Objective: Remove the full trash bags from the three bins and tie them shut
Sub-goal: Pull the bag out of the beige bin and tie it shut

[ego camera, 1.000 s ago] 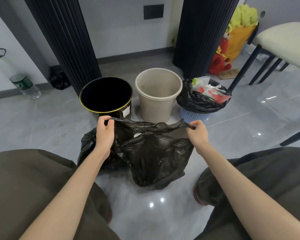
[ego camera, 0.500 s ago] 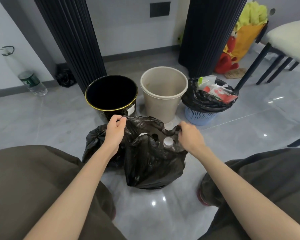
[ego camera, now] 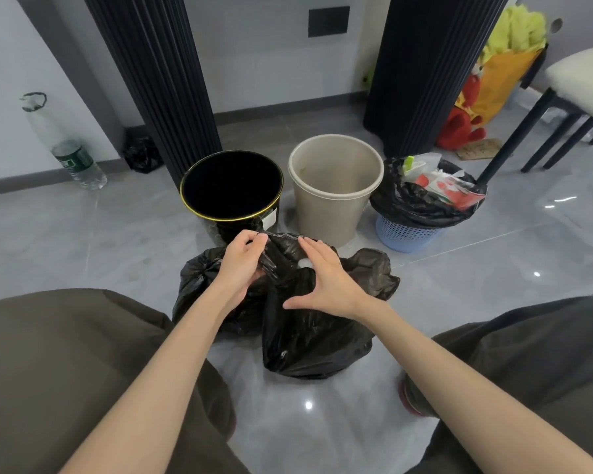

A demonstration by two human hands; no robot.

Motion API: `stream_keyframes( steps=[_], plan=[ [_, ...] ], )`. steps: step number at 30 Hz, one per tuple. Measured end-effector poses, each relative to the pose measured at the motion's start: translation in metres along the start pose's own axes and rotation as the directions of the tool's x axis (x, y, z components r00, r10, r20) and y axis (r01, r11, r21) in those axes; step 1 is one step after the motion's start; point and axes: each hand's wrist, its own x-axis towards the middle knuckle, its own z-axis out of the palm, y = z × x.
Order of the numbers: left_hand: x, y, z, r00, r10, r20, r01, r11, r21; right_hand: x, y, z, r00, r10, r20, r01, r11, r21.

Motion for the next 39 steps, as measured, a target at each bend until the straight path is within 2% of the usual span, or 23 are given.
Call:
stream_keyframes(
  steps=[10, 13, 15, 18, 21, 23, 25, 28, 30, 33, 35, 39],
  plan=[
    [-0.001, 0.002, -0.001, 0.983, -0.003, 0.183, -0.026, 0.987, 0.156, 0.029, 0.003, 0.025, 0.999, 0.046, 0.002, -0.045, 0.992, -0.118],
    [0.001, 0.000, -0.001, 0.977, 0.020, 0.211, -0.065, 0.976, 0.208, 0.031, 0.009, 0.036, 0.998, 0.061, 0.033, -0.060, 0.998, -0.010],
    [0.004, -0.002, -0.002, 0.981, 0.046, 0.189, -0.085, 0.976, 0.203, 0.029, 0.007, 0.038, 0.996, 0.071, 0.058, -0.071, 0.997, -0.014],
    [0.011, -0.008, -0.007, 0.996, 0.051, 0.079, -0.060, 0.991, 0.119, 0.029, 0.011, 0.039, 0.990, 0.114, 0.089, -0.101, 0.986, -0.134],
    [0.016, -0.013, -0.012, 0.999, -0.010, -0.032, 0.011, 1.000, 0.029, 0.028, 0.019, 0.037, 0.980, 0.179, 0.082, -0.172, 0.982, -0.078],
    [0.017, -0.017, -0.013, 0.997, -0.073, -0.039, 0.077, 0.992, 0.096, 0.027, 0.022, 0.038, 0.975, 0.210, 0.071, -0.206, 0.977, -0.057],
    [0.012, -0.021, -0.013, 0.992, -0.114, 0.055, 0.099, 0.967, 0.234, 0.026, 0.022, 0.039, 0.972, 0.230, 0.053, -0.227, 0.972, -0.059],
    [0.005, -0.033, -0.010, 0.960, -0.118, 0.255, 0.024, 0.939, 0.343, 0.028, 0.021, 0.041, 0.965, 0.258, 0.050, -0.257, 0.966, -0.038],
    [0.004, -0.039, -0.008, 0.956, -0.075, 0.284, -0.043, 0.920, 0.389, 0.028, 0.020, 0.043, 0.961, 0.269, 0.057, -0.268, 0.963, -0.027],
    [0.005, -0.038, -0.002, 0.960, -0.010, 0.278, -0.079, 0.948, 0.308, 0.026, 0.018, 0.043, 0.969, 0.237, 0.067, -0.234, 0.971, -0.052],
    [0.002, -0.035, 0.003, 0.973, -0.016, 0.230, -0.035, 0.976, 0.213, 0.025, 0.016, 0.043, 0.978, 0.194, 0.076, -0.188, 0.979, -0.081],
    [0.003, -0.040, 0.009, 0.996, -0.037, 0.079, 0.018, 0.972, 0.235, 0.018, 0.017, 0.031, 0.987, 0.112, 0.115, -0.092, 0.982, -0.163]
  ],
)
